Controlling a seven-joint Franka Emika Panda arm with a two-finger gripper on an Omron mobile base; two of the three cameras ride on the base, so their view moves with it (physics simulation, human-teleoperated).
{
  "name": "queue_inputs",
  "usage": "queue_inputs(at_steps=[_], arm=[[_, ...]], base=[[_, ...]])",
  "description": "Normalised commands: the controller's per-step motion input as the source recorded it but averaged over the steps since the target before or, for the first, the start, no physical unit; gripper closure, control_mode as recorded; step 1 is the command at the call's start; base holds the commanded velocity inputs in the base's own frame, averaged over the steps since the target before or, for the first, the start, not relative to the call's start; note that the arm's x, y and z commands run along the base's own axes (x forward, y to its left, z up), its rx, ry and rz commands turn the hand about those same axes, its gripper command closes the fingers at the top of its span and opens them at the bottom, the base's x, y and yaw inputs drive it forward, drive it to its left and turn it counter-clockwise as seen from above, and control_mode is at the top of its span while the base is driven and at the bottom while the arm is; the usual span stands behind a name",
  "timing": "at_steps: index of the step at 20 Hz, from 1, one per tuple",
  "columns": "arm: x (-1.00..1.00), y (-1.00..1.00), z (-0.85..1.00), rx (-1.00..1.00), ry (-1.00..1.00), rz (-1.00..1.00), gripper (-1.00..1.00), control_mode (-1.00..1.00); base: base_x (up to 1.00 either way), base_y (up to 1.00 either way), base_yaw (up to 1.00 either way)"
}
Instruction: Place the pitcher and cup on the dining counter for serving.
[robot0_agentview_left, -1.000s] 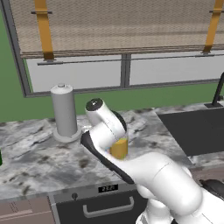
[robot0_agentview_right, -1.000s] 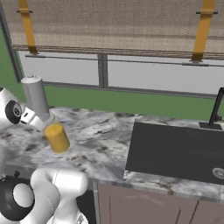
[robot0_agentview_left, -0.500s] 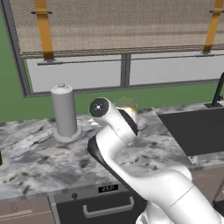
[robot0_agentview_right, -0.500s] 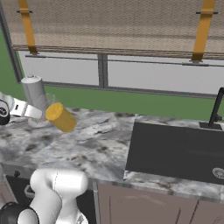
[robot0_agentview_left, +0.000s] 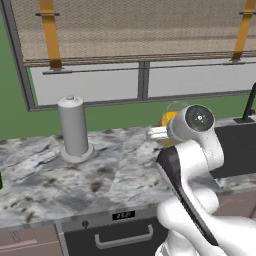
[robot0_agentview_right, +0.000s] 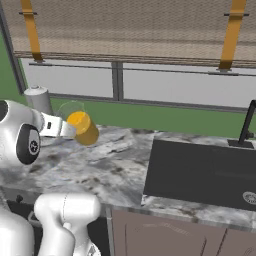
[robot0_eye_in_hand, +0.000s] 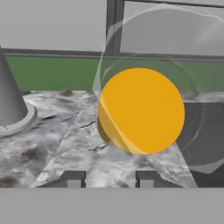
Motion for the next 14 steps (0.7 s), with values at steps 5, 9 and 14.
queue_inputs(at_steps=[5,9,14], arm=[[-0.01,-0.46,0.00,0.04,0.00,0.13,1.00,-1.00],[-0.12,-0.05,0.00,0.02,0.00,0.12,1.00,1.00],[0.00,0.00,0.00,0.00,0.00,0.00,1.00,1.00]], base=[[0.00,0.00,0.00],[-0.22,0.00,0.20],[-0.54,0.26,0.73]])
